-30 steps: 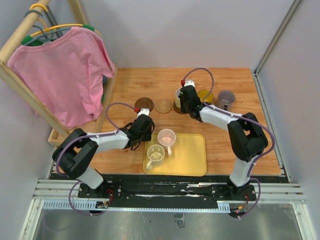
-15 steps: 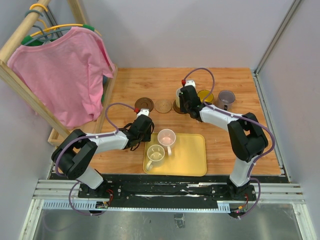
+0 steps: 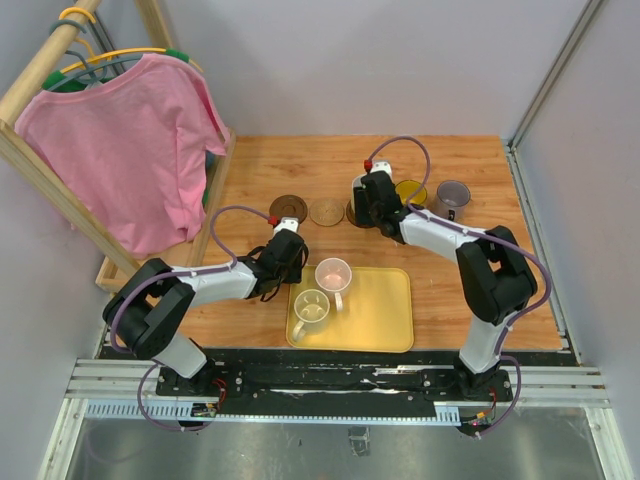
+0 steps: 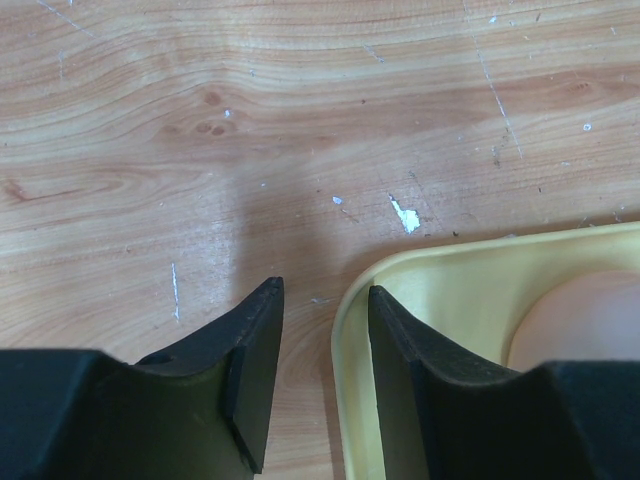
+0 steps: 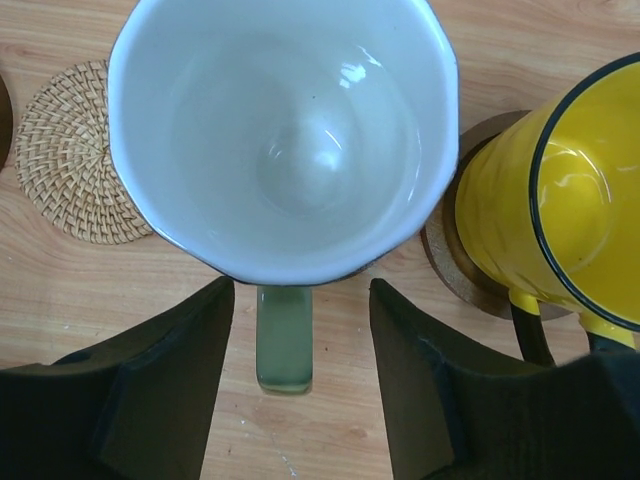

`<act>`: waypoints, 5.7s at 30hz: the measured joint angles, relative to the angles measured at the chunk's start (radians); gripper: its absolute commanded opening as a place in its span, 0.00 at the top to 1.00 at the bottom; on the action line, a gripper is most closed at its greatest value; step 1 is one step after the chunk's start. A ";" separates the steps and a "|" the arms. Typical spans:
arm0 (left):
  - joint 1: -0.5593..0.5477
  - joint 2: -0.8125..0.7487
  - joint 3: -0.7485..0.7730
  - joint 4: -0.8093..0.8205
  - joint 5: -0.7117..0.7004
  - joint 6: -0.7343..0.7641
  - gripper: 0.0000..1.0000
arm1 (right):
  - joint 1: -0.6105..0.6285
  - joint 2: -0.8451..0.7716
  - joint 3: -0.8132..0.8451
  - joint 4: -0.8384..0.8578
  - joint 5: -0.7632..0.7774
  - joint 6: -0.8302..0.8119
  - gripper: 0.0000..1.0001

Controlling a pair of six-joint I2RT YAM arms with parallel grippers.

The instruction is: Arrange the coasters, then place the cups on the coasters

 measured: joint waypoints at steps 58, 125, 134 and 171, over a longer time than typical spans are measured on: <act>0.005 -0.151 -0.107 -0.080 0.082 -0.098 0.88 | 0.038 -0.529 -0.589 -0.310 0.005 0.224 0.75; 0.005 -0.609 -0.142 -0.288 -0.084 -0.114 0.17 | 0.530 -0.538 -0.291 -0.495 0.015 0.343 0.13; 0.005 -0.632 -0.155 -0.289 -0.079 -0.114 0.17 | 0.560 -0.465 -0.231 -0.468 -0.020 0.332 0.29; 0.005 -0.719 -0.236 -0.269 -0.010 -0.106 0.16 | 0.686 -0.151 -0.070 -0.601 0.087 0.503 0.99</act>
